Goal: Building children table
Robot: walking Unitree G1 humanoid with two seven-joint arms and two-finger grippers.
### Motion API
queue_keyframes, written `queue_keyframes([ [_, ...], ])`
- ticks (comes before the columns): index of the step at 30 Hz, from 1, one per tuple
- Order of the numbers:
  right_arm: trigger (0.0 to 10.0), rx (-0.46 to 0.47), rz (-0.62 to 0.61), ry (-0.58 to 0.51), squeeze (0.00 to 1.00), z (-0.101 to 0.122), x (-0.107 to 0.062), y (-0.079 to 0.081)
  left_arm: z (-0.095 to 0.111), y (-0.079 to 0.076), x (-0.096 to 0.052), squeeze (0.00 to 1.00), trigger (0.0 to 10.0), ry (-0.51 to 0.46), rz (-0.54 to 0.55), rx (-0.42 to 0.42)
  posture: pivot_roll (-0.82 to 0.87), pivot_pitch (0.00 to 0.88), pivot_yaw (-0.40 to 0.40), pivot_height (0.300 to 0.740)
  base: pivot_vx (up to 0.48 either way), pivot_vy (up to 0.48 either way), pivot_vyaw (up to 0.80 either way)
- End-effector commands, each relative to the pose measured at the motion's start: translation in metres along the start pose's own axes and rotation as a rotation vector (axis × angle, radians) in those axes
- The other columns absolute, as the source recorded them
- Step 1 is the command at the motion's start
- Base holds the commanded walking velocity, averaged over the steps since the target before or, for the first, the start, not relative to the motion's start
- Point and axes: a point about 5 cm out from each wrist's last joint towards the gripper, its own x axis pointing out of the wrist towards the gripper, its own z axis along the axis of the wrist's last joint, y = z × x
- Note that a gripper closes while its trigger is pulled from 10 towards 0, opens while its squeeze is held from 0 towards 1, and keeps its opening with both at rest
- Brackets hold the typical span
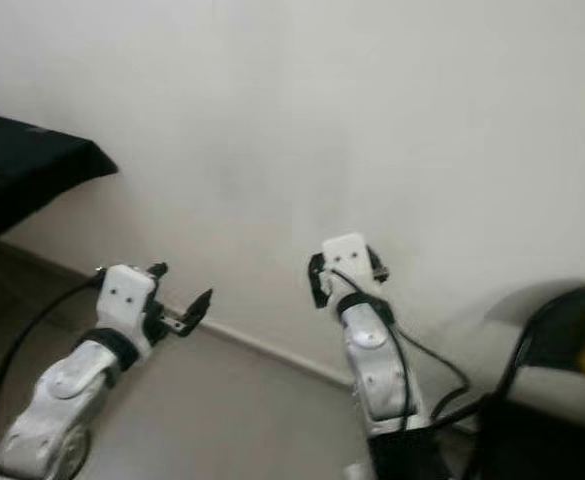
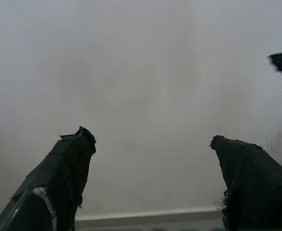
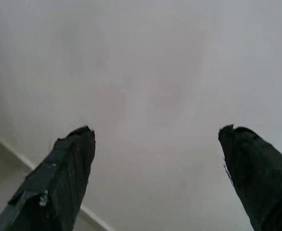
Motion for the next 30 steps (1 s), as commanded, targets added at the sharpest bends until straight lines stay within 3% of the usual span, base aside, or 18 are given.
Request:
queue_keyframes([
  [1,10.0,-0.031,-0.027,0.013,0.00,-0.0038,0.0002,-0.0062,-0.0006,-0.0019,0.0002,0.00,10.0,-0.001,-0.002,-0.024,0.01,0.000,-0.055,0.740,0.000,0.000,0.00],
  [17,10.0,-0.062,-0.017,0.015,0.00,-0.0066,0.0018,-0.0058,0.0005,-0.0017,0.0031,0.00,10.0,-0.007,0.000,-0.052,0.02,0.000,-0.055,0.740,0.000,0.000,0.00],
  [21,10.0,-0.088,-0.011,0.010,0.00,-0.0063,0.0022,-0.0053,0.0007,-0.0025,0.0037,0.00,10.0,-0.008,0.000,-0.061,0.02,0.000,-0.057,0.740,0.000,0.000,0.80],
  [25,10.0,-0.007,-0.010,0.026,0.00,-0.0084,0.0031,-0.0047,0.0036,-0.0025,0.0057,0.00,10.0,-0.024,0.004,-0.086,0.02,0.000,-0.058,0.740,0.000,0.000,0.20],
  [30,10.0,-0.041,-0.015,0.026,0.00,-0.0087,0.0040,-0.0059,0.0043,-0.0026,0.0058,0.00,10.0,-0.028,0.001,-0.088,0.02,0.000,-0.058,0.740,0.000,0.000,0.00],
])
